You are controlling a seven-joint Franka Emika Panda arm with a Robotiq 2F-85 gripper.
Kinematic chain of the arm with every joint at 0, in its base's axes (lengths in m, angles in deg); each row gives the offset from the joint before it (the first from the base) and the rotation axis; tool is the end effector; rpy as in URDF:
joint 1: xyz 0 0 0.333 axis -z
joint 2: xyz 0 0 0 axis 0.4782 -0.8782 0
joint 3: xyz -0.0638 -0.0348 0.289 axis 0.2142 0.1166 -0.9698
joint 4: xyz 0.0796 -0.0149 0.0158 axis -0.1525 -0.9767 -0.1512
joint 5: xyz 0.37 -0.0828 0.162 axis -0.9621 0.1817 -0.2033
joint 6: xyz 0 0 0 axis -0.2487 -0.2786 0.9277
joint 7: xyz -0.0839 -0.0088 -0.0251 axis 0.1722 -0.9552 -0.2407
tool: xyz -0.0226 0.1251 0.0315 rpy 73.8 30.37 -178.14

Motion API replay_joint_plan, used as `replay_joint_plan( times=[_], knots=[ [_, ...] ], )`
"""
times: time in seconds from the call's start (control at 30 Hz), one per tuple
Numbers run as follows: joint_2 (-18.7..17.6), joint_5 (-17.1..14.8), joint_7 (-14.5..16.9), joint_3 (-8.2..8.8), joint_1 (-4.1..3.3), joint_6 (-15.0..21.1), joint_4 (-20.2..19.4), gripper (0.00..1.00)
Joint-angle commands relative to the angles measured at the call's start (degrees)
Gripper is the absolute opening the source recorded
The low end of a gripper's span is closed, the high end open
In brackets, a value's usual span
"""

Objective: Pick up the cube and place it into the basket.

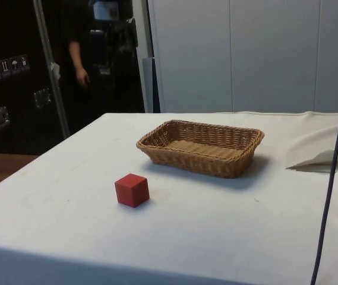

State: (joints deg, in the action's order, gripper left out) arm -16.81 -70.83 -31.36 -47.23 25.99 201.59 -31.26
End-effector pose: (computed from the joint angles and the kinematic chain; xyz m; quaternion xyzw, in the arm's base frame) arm 0.5694 0.1077 0.3527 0.9970 -0.0007 0.0598 0.0495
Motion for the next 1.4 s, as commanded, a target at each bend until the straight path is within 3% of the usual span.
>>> replay_joint_plan(
  times=[0.0, 0.27, 0.3, 0.5, 0.6, 0.87, 0.93, 1.03, 1.23, 1.27, 1.37],
  knots=[
    [-0.17, 0.11, -0.29, -0.17, 0.00, 0.46, -0.23, 1.00],
    [-2.18, 0.74, -1.38, -0.40, 0.00, 6.25, -2.98, 1.00],
    [-2.12, 0.34, -0.86, -0.40, 0.00, 5.39, -2.69, 1.00],
    [-3.90, 0.69, -1.95, -0.52, -0.17, 9.22, -4.13, 1.00],
    [-4.41, 0.34, -1.60, -0.74, -0.06, 9.51, -4.24, 1.00],
    [-6.88, 1.38, -4.70, -1.66, -0.46, 14.78, -6.02, 1.00],
    [-6.93, 0.40, -3.67, -1.95, -0.17, 14.21, -5.90, 1.00],
    [-7.85, 1.83, -6.02, -1.95, -0.63, 16.62, -6.88, 1.00],
    [-9.40, 3.50, -9.34, -2.18, -0.74, 19.31, -8.19, 1.00],
    [-9.34, 2.41, -8.14, -2.64, -0.46, 18.33, -7.85, 1.00],
    [-10.14, 4.35, -10.94, -2.01, -0.74, 20.28, -8.48, 1.00]
  ],
)
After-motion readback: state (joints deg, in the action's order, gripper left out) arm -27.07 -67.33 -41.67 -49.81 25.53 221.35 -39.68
